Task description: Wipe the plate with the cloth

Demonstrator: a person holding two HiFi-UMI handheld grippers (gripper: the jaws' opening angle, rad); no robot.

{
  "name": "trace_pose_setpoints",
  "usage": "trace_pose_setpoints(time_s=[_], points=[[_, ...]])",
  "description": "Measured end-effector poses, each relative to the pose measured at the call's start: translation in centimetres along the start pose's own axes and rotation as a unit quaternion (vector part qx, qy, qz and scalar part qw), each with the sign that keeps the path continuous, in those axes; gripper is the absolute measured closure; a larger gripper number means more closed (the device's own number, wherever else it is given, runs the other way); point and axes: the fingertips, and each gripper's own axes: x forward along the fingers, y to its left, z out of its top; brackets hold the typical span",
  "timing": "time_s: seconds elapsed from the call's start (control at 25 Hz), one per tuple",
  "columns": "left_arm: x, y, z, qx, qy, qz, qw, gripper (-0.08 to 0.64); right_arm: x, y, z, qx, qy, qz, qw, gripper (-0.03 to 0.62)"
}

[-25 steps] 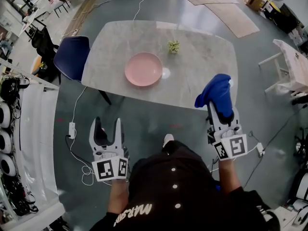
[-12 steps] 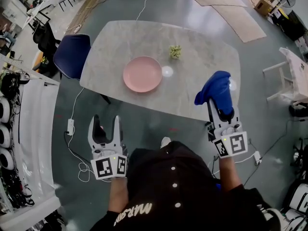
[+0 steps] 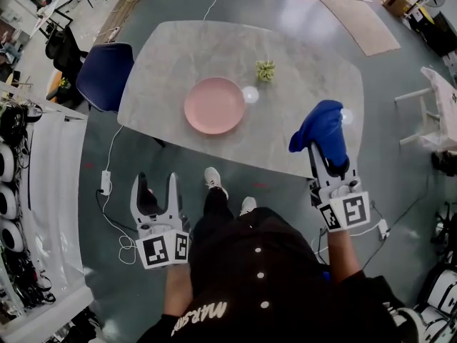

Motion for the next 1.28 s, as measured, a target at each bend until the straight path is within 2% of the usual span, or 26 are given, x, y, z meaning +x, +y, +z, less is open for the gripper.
trace_pose_setpoints(time_s=[0.16, 0.44, 1.0, 1.28], points=[[2.6, 1.0, -0.6, 0.003, 0.004, -0.016, 0.9999, 0.261, 1.7, 0.1, -0.3, -0.003, 0.001, -0.015, 1.000, 0.443], [7.4, 3.1, 0.4, 0.001, 0.004, -0.040, 0.9992, 0.261, 5.9, 0.2, 0.3, -0.006, 0.010, -0.034, 0.999, 0.443], [15.1, 8.5, -0.4, -0.020, 0.029, -0.054, 0.9979, 0.253, 14.8, 1.7, -0.4, -0.011, 0.031, -0.043, 0.999, 0.443], [19.1, 10.4, -1.1, -0.034, 0.043, -0.087, 0.9947, 0.252, 18.7, 3.0, -0.7, -0.012, 0.039, -0.057, 0.998, 0.443]])
